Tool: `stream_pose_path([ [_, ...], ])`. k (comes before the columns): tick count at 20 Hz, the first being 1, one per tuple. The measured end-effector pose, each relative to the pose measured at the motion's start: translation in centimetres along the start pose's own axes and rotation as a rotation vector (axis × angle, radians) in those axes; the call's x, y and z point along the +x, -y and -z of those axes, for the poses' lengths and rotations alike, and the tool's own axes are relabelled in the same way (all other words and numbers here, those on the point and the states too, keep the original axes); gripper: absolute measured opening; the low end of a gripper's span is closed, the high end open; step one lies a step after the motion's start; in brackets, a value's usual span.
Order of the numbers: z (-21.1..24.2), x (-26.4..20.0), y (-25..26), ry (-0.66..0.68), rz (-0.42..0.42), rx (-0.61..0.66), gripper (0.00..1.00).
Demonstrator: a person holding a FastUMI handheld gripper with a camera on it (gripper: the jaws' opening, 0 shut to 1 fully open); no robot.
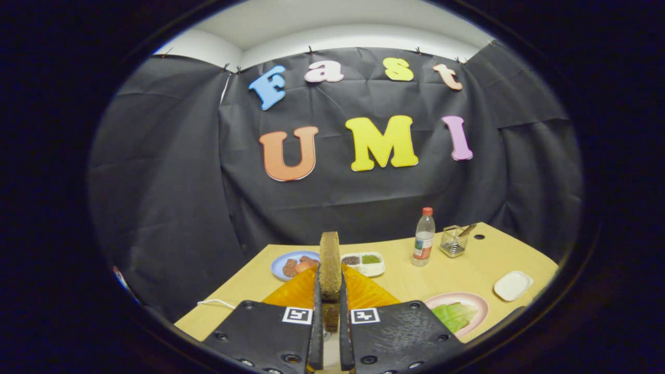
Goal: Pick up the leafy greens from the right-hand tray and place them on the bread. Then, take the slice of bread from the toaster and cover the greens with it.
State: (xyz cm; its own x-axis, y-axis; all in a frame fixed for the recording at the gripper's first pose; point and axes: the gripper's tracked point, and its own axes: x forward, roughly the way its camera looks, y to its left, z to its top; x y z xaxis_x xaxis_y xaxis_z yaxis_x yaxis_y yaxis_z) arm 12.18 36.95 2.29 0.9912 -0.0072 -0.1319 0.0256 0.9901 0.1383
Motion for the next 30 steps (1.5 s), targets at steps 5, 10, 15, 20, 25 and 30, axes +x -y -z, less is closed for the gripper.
stream_pose_path([
  [5,-2.2,-1.3,7.0,0.038,0.070,0.035,0.12],
  [10,-0.3,-2.0,13.8,0.038,0.094,0.065,0.12],
  [15,3.7,-0.5,19.4,-0.023,0.070,0.099,0.12],
  [20,8.5,1.6,22.6,-0.113,0.069,0.200,0.12],
  [25,10.2,2.0,21.0,-0.115,0.032,0.287,0.12],
  [30,12.3,2.3,19.9,-0.146,-0.001,0.323,0.12],
])
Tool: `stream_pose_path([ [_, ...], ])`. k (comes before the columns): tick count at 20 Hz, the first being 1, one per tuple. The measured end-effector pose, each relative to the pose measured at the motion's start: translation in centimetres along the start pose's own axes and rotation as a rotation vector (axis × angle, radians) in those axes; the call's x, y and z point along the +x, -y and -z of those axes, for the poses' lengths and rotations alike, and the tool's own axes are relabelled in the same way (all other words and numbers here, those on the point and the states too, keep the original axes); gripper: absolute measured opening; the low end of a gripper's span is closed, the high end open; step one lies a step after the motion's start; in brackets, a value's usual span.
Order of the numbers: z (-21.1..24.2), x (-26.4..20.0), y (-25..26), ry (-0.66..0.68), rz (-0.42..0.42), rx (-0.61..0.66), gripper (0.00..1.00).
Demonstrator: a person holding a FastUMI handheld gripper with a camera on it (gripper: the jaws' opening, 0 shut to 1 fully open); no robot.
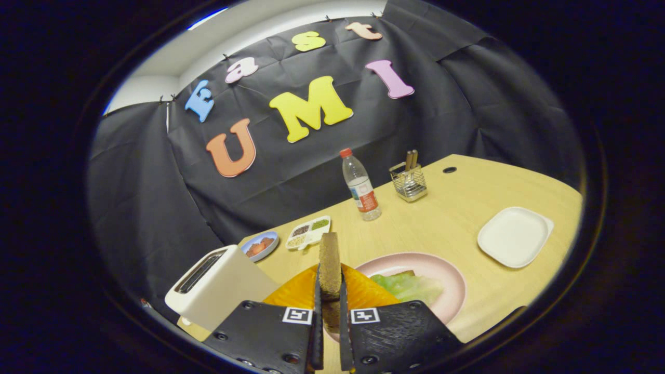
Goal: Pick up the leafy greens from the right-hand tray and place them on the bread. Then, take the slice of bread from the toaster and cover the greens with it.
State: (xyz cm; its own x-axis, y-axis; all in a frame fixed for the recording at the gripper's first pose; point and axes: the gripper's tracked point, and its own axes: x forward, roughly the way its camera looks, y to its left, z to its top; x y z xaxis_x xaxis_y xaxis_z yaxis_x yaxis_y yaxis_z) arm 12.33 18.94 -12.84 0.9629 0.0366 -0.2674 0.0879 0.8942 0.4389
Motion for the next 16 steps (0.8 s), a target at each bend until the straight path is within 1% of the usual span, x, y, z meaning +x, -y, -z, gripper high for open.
stream_pose_path([
  [5,1.1,0.2,2.2,-0.031,0.033,0.001,0.12],
  [10,2.1,0.6,4.8,-0.058,0.061,0.013,0.22],
  [11,2.3,0.1,5.2,-0.069,0.070,0.014,0.26],
  [12,2.6,0.6,5.7,-0.076,0.072,0.012,0.30],
  [16,2.3,0.2,7.7,-0.081,0.107,-0.007,0.62],
])
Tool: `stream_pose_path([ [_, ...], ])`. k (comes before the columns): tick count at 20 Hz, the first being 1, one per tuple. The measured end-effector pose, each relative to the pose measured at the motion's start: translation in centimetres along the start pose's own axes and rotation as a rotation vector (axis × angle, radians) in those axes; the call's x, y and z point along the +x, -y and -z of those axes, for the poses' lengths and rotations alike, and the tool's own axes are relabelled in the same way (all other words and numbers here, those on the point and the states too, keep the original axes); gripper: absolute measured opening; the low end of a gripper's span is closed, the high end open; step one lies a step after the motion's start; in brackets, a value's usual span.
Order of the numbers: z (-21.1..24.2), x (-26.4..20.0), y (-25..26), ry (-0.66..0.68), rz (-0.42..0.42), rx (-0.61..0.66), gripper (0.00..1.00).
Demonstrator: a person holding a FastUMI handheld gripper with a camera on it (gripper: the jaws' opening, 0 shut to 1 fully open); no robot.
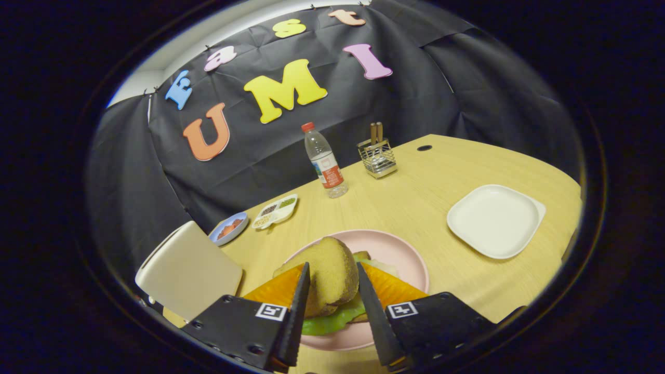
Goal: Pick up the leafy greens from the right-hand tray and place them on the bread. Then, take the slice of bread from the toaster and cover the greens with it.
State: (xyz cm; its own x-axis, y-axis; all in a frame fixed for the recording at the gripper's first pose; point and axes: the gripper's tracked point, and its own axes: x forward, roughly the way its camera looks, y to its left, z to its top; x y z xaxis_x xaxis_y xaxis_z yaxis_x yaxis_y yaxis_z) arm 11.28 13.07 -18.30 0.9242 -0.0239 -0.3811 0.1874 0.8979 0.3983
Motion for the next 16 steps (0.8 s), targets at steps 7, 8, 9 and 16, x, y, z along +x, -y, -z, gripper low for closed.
stream_pose_path([
  [7,-7.3,-4.3,3.7,0.200,0.025,-0.125,0.94],
  [8,-9.0,-5.7,4.3,0.251,0.032,-0.172,0.94],
  [9,-10.7,-7.1,4.7,0.299,0.032,-0.212,0.94],
  [16,-19.5,-18.7,9.6,0.517,0.102,-0.474,0.94],
])
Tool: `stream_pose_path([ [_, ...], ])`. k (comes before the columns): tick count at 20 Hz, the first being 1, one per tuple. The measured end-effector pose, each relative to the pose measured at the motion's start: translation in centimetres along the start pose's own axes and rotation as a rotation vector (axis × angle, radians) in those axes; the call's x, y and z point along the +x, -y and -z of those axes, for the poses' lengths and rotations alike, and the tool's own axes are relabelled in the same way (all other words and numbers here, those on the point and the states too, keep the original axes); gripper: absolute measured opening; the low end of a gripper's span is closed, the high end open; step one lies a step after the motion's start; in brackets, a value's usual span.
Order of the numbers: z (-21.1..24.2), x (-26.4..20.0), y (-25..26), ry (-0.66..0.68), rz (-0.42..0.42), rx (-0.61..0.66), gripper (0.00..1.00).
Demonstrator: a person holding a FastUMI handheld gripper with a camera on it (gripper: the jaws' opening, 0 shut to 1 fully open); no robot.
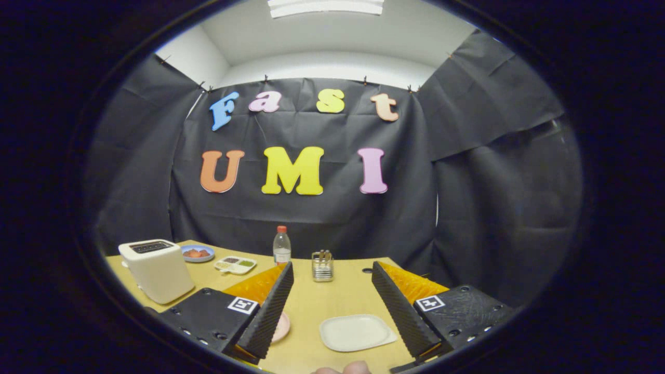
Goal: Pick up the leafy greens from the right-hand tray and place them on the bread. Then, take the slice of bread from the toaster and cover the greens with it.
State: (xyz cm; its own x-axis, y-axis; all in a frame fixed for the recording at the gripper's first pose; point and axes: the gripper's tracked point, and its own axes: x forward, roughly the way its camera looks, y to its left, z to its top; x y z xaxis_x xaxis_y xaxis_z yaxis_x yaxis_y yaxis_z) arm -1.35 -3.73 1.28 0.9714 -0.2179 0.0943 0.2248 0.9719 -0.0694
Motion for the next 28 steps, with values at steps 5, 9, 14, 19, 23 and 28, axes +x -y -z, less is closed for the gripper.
stream_pose_path([
  [5,-2.4,-4.5,4.9,0.030,0.022,-0.004,0.93],
  [9,-3.4,-7.6,6.6,0.061,0.074,-0.018,0.93],
  [14,-4.9,-9.5,5.3,0.091,0.057,-0.067,0.95],
  [19,-4.9,-9.3,3.7,0.090,0.009,-0.059,0.95],
  [23,-4.2,-8.9,3.2,0.052,-0.028,0.003,0.95],
  [28,-3.5,-8.6,2.7,0.008,-0.080,0.072,0.95],
])
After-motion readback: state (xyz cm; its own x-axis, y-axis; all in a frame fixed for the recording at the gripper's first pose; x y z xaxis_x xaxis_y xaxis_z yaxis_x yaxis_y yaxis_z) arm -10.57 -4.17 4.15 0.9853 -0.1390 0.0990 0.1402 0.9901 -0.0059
